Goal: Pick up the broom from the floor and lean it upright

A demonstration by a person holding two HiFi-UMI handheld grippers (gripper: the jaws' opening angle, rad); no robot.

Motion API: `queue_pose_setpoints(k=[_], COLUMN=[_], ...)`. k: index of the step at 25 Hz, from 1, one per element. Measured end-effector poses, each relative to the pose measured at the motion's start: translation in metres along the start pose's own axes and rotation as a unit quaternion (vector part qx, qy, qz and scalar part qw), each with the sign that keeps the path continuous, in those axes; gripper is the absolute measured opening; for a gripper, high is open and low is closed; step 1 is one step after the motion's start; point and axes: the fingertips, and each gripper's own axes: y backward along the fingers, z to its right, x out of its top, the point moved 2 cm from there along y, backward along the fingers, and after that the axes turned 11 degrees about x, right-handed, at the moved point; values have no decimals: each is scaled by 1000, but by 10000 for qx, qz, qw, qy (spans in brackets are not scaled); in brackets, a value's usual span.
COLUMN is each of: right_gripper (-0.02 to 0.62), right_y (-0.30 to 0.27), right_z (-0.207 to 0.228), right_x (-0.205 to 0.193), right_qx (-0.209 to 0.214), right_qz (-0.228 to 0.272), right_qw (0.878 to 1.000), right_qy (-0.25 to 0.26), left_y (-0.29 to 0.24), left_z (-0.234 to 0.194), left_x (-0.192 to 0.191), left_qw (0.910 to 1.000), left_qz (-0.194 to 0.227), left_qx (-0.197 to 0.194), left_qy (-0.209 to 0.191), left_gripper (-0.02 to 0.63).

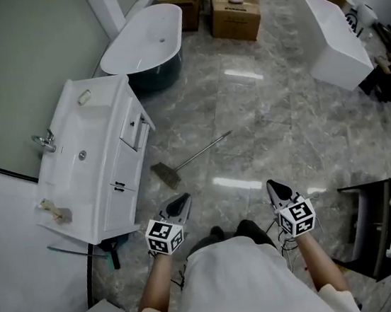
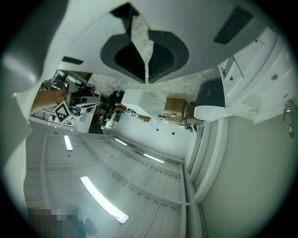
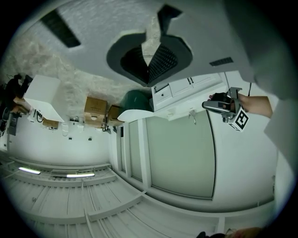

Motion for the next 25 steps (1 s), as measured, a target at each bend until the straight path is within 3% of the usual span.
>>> queue_pose_setpoints(k=[10, 25], right_gripper=[2, 2], right_y=[-44, -133], right_z=[66, 256], right_x=[22, 76], right_qx=[318, 1152], right_qz=[-58, -355], right_qw=[9995, 9926], right_qy=[2, 155], left_y=[-60, -226], left_z=[-11, 6], left_x=[18, 85], left_qw=[9993, 9969], left_qz=[-80, -278], left_qx=[302, 726], left_qy=[198, 147], left_gripper=[21, 21])
